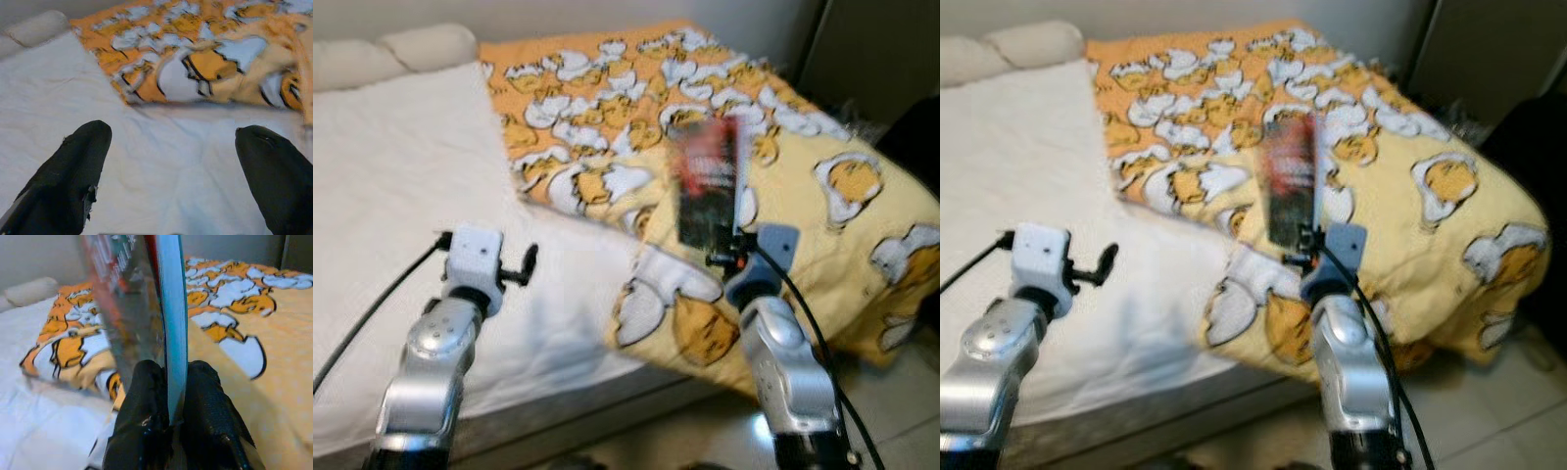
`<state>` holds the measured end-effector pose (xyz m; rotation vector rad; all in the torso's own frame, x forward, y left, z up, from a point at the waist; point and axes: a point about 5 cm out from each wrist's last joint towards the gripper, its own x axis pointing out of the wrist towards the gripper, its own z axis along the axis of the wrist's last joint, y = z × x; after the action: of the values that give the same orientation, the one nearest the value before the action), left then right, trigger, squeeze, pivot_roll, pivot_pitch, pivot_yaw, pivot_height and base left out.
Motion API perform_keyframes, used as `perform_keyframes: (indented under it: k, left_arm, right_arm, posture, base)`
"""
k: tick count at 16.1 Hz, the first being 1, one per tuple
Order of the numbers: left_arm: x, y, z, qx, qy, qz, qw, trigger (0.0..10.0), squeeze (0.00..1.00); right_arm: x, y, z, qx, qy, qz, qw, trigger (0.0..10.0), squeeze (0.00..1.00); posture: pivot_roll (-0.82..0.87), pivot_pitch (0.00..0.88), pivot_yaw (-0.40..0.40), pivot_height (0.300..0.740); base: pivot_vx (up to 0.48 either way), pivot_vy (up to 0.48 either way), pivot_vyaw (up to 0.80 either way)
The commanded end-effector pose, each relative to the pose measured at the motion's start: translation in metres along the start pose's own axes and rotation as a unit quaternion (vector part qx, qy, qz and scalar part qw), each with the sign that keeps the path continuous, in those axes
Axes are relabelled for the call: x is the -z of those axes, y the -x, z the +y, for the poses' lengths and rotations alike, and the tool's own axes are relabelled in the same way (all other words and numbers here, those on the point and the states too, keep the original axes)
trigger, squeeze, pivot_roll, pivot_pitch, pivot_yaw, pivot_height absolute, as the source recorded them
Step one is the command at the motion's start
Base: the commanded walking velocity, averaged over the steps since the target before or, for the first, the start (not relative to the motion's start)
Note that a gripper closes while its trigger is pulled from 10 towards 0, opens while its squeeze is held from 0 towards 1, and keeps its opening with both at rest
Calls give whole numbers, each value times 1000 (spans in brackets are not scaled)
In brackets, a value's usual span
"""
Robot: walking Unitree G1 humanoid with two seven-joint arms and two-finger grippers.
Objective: Clean up the room
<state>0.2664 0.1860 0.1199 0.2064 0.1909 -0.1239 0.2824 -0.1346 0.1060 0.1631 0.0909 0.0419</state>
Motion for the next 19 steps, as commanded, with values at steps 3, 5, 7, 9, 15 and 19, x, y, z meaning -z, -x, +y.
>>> perform_keyframes:
  k: [3, 5, 7, 9, 15, 19]
  left_arm:
    - [-1, 1, 7, -11, -8, 1, 1000, 10000, 0]
    - [-1, 1, 7, -11, -7, 1, 1000, 10000, 0]
    - [-1, 0, 6, -10, -8, 1, 1000, 10000, 0]
    - [-1, 0, 6, -10, -9, 1, 1000, 10000, 0]
    - [-1, -1, 6, -10, -8, 0, 1000, 10000, 0]
    - [-2, -2, 5, -9, -8, 0, 1000, 10000, 0]
  right_arm:
    - [-10, -2, 3, -23, 15, -12, 1000, 10000, 0]
    - [-10, -2, 4, -36, 19, -9, 999, 10000, 0]
    - [-10, -2, 6, -43, 21, -4, 999, 10000, 0]
    - [-9, -2, 6, -48, 23, 0, 999, 10000, 0]
    - [-7, -2, 7, -55, 28, 10, 998, 10000, 0]
    - [-6, -2, 7, -56, 30, 13, 998, 10000, 0]
  posture:
    - [-14, 0, 38, 740]
    - [-15, 0, 38, 740]
    - [-15, 0, 37, 740]
    - [-16, 0, 37, 740]
    - [-16, 0, 35, 740]
    - [-17, 0, 35, 740]
  base:
    - [0, 455, 0]
    - [0, 454, 0]
    - [0, 456, 0]
    - [0, 454, 0]
    - [0, 454, 0]
    - [0, 454, 0]
